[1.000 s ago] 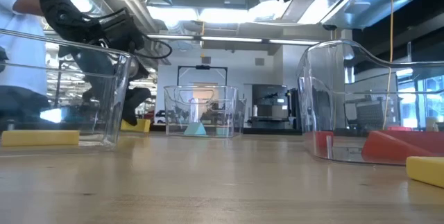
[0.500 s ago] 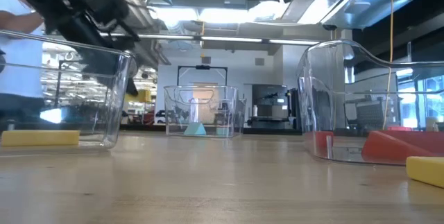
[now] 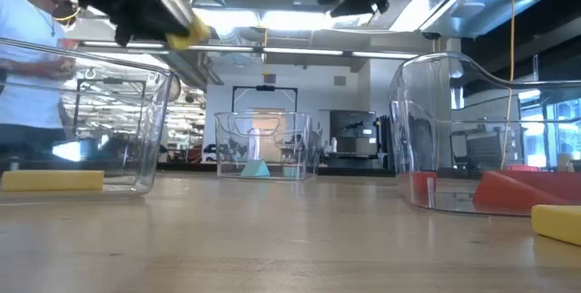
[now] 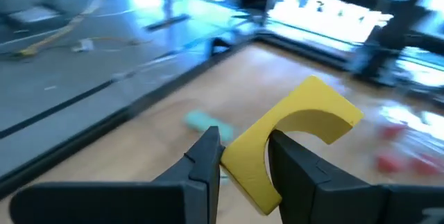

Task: Sort & place blocks by color
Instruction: Put the top yellow block into the bottom left transparent bin

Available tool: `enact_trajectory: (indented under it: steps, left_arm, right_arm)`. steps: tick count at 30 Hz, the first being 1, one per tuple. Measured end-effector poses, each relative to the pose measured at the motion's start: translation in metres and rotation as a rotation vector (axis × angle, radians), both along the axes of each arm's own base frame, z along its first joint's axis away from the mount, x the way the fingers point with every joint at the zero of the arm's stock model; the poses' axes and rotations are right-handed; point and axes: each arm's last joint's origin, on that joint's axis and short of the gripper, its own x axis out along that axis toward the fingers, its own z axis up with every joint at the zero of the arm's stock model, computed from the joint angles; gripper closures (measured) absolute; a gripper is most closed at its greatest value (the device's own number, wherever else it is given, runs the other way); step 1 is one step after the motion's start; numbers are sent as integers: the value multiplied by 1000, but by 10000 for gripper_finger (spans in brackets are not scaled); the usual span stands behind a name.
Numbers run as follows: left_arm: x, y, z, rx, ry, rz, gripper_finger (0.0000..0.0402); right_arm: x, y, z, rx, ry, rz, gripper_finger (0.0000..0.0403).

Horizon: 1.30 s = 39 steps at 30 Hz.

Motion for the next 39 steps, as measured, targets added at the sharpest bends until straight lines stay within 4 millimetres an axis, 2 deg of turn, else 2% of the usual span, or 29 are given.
enact_trajectory:
  steps: [5,12,18,26,33,39]
  left_arm:
    - [7,-24,2,-8,-84,-166,314]
    - [12,-58,-6,-63,-73,-341,314]
    - [7,-91,-16,-222,0,-495,314]
    - [5,-123,-28,-404,305,-405,314]
    - [11,-136,-60,-426,706,-203,314]
    - [22,-144,-83,-389,783,-122,314]
  right_arm:
    - [-4,7,-10,59,99,-1,92]
    - [-4,23,-12,73,117,48,92]
    - [-5,29,-12,72,131,66,92]
    - [-5,29,-12,93,119,55,92]
    - [-5,29,-12,93,119,54,92]
    - [-5,29,-12,96,117,53,92]
